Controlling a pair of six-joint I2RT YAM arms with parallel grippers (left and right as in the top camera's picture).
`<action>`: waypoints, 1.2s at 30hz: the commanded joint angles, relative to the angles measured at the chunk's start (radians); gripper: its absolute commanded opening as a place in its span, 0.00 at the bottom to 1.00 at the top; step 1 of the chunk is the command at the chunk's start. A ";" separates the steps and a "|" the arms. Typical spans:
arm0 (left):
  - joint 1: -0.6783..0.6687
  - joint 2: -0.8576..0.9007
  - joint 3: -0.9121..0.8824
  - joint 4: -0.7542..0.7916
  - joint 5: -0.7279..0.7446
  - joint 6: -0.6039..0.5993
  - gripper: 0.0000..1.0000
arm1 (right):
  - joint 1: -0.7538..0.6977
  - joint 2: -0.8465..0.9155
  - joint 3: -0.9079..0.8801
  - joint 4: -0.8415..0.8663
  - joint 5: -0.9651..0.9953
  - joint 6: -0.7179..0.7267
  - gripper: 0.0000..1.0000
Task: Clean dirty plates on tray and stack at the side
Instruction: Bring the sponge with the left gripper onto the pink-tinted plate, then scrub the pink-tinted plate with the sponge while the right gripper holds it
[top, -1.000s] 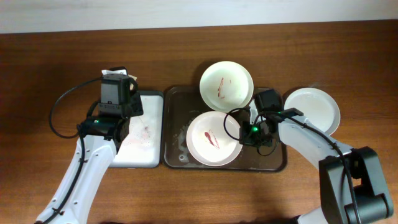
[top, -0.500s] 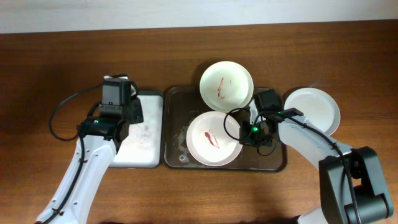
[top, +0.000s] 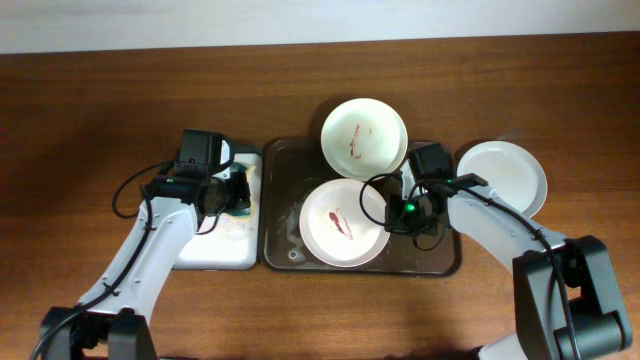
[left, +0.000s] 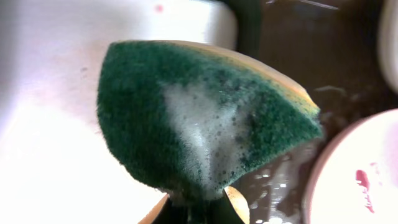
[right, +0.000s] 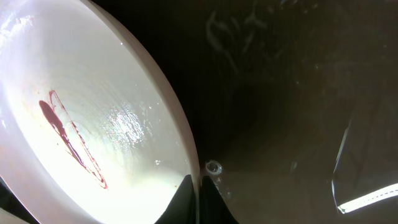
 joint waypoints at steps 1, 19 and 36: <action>-0.026 -0.001 0.002 0.027 0.143 -0.005 0.00 | 0.009 0.004 -0.002 0.002 -0.006 0.008 0.04; -0.563 0.250 0.002 0.363 0.006 -0.601 0.00 | 0.009 0.004 -0.002 -0.001 -0.006 0.008 0.04; -0.502 0.341 0.004 0.257 -0.248 -0.465 0.00 | 0.009 0.004 -0.002 -0.005 -0.009 0.004 0.04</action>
